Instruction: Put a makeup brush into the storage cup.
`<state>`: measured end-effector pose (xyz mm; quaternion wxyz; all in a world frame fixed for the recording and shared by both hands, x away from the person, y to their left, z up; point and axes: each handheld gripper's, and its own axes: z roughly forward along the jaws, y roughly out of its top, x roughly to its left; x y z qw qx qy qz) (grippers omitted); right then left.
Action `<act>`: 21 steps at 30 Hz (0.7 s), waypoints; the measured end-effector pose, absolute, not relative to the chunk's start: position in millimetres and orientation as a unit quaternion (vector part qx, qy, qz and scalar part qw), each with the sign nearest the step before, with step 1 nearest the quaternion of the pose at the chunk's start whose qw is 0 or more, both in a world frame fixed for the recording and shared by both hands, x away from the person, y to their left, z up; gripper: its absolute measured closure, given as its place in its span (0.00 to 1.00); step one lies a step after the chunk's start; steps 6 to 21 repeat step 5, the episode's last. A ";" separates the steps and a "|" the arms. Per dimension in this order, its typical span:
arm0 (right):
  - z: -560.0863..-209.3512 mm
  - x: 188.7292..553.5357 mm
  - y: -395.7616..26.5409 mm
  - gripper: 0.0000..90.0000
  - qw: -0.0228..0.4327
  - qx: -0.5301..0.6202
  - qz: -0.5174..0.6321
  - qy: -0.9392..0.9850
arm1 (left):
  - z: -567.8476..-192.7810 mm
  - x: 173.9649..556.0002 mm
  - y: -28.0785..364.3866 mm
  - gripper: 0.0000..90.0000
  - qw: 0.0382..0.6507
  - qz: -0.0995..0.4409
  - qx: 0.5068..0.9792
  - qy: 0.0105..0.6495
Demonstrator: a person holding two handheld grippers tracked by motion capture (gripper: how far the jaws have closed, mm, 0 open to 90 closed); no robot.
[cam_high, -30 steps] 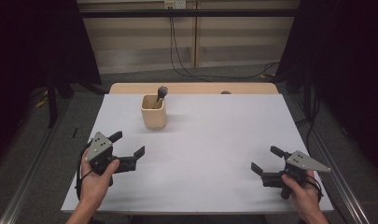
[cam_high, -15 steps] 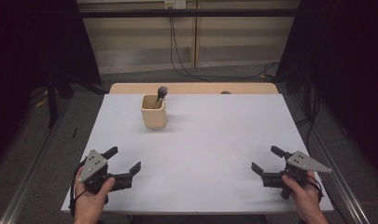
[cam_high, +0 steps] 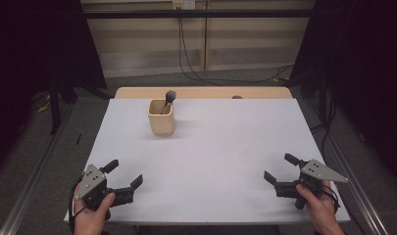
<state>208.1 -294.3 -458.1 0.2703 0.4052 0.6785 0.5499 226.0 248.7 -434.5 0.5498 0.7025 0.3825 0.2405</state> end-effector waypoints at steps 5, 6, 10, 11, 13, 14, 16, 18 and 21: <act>-458.8 209.2 -295.3 0.00 0.270 0.406 0.548 0.679 | -435.4 229.7 247.7 0.04 0.547 0.230 0.702 0.395; -458.8 209.2 -295.3 0.00 0.270 0.406 0.548 0.679 | -435.4 229.7 247.7 0.04 0.547 0.230 0.702 0.395; -458.8 209.2 -295.3 0.00 0.270 0.406 0.548 0.679 | -435.4 229.7 247.7 0.04 0.547 0.230 0.702 0.395; -458.8 209.2 -295.3 0.00 0.270 0.406 0.548 0.679 | -435.4 229.7 247.7 0.04 0.547 0.230 0.702 0.395; -458.8 209.2 -295.3 0.00 0.270 0.406 0.548 0.679 | -435.4 229.7 247.7 0.04 0.547 0.230 0.702 0.395; -458.8 209.2 -295.3 0.00 0.270 0.406 0.548 0.679 | -435.4 229.7 247.7 0.04 0.547 0.230 0.702 0.395; -458.8 209.2 -295.3 0.00 0.270 0.406 0.548 0.679 | -435.4 229.7 247.7 0.04 0.547 0.230 0.702 0.395; -458.8 209.2 -295.3 0.00 0.270 0.406 0.548 0.679 | -435.4 229.7 247.7 0.04 0.547 0.230 0.702 0.395; -458.8 209.2 -295.3 0.00 0.270 0.406 0.548 0.679 | -435.4 229.7 247.7 0.04 0.547 0.230 0.702 0.395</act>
